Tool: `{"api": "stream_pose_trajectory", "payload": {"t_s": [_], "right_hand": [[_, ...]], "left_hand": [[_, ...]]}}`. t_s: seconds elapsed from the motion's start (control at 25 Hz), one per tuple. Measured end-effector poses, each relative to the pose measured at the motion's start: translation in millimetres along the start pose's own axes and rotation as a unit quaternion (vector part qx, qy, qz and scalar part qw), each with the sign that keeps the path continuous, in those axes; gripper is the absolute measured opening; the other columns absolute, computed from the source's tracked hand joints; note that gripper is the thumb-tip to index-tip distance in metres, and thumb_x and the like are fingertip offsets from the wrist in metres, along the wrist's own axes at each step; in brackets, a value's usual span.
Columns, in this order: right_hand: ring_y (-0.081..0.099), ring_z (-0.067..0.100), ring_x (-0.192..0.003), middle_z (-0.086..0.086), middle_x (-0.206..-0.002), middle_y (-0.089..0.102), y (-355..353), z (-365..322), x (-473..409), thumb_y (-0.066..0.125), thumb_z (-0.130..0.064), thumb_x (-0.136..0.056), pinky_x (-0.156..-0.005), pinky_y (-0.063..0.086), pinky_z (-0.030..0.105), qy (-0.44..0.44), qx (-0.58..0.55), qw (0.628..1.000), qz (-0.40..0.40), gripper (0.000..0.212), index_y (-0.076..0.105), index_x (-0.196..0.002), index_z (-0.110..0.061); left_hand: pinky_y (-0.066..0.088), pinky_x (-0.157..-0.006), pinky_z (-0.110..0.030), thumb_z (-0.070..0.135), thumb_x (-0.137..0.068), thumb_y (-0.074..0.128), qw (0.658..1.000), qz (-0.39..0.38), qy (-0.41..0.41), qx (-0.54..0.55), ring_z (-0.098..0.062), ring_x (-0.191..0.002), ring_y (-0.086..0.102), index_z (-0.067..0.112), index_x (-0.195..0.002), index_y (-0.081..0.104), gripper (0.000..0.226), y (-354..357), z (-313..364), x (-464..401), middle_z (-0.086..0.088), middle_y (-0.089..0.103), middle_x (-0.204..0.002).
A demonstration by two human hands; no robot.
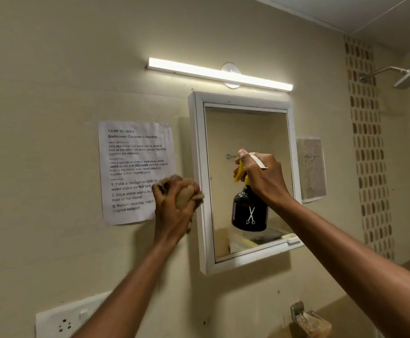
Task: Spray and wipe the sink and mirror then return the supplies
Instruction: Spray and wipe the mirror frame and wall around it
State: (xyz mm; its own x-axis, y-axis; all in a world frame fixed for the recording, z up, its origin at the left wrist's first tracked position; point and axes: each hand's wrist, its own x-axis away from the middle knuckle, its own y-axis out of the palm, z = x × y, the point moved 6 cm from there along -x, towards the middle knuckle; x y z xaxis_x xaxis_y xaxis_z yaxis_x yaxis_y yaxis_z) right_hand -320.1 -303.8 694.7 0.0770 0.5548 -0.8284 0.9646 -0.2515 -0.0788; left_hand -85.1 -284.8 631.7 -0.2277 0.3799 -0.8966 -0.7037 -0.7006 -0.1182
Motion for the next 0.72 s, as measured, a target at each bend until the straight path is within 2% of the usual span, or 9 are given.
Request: {"api": "stream_pose_trajectory", "payload": {"t_s": [0.08, 0.2, 0.32, 0.52, 0.6, 0.72], "right_hand": [[0.073, 0.013, -0.071, -0.002, -0.075, 0.074, -1.8, -5.9, -15.2, 0.051, -0.035, -0.111, -0.076, 0.064, 0.039, -0.018, -0.006, 1.0, 0.006, 0.042, 0.076, -0.095, -0.005], [0.075, 0.011, -0.071, -0.002, -0.077, 0.075, -5.5, -13.5, -37.2, 0.051, -0.036, -0.11, -0.074, 0.064, 0.036, -0.045, -0.013, 0.999, 0.004, 0.04, 0.075, -0.098, -0.007], [0.077, 0.01, -0.07, 0.002, -0.08, 0.078, -12.7, -24.9, -62.0, 0.052, -0.038, -0.11, -0.069, 0.064, 0.027, -0.084, -0.024, 0.996, -0.012, 0.042, 0.076, -0.099, -0.005], [0.073, 0.007, -0.056, 0.007, -0.071, 0.076, -26.3, -28.9, -92.2, 0.055, -0.031, -0.108, -0.052, 0.057, 0.018, -0.115, -0.003, 0.993, -0.017, 0.042, 0.076, -0.091, 0.001], [0.07, 0.006, -0.052, 0.01, -0.072, 0.075, -32.5, -20.1, -101.3, 0.056, -0.029, -0.108, -0.048, 0.051, 0.012, -0.103, -0.001, 0.995, 0.004, 0.041, 0.075, -0.092, 0.004], [0.07, 0.009, -0.058, 0.013, -0.077, 0.077, -45.2, -5.5, -112.3, 0.055, -0.029, -0.107, -0.048, 0.048, 0.008, -0.083, 0.005, 0.995, 0.049, 0.041, 0.075, -0.093, 0.004]], "left_hand": [[0.051, -0.093, -0.03, 0.03, -0.084, 0.074, 0.998, 0.017, 0.059, -0.019, -0.018, -0.11, 0.046, 0.032, -0.112, 0.063, 0.03, 3.9, 33.1, -62.0, -0.003, 0.03, -0.127], [0.055, -0.09, -0.043, 0.034, -0.088, 0.067, 0.984, 0.01, 0.144, -0.107, -0.034, -0.114, 0.049, 0.03, -0.121, 0.058, 0.035, 26.1, 69.8, -135.0, -0.014, 0.029, -0.136], [0.054, -0.087, -0.042, 0.031, -0.091, 0.063, 0.972, 0.015, 0.156, -0.177, -0.04, -0.116, 0.048, 0.029, -0.13, 0.053, 0.041, 44.5, 85.9, -182.8, -0.018, 0.026, -0.141], [0.052, -0.075, -0.047, 0.039, -0.086, 0.066, 0.928, 0.036, 0.202, -0.31, -0.042, -0.12, 0.038, 0.028, -0.129, 0.051, 0.047, 60.3, 101.8, -218.8, -0.017, 0.028, -0.14], [0.051, -0.078, -0.049, 0.037, -0.084, 0.067, 0.916, 0.043, 0.207, -0.341, -0.042, -0.12, 0.037, 0.028, -0.128, 0.051, 0.047, 65.8, 104.5, -226.2, -0.016, 0.03, -0.14], [0.042, -0.091, -0.052, 0.039, -0.08, 0.069, 0.89, 0.054, 0.233, -0.388, -0.042, -0.119, 0.038, 0.029, -0.125, 0.053, 0.049, 75.5, 112.7, -236.5, -0.014, 0.033, -0.139]]}}
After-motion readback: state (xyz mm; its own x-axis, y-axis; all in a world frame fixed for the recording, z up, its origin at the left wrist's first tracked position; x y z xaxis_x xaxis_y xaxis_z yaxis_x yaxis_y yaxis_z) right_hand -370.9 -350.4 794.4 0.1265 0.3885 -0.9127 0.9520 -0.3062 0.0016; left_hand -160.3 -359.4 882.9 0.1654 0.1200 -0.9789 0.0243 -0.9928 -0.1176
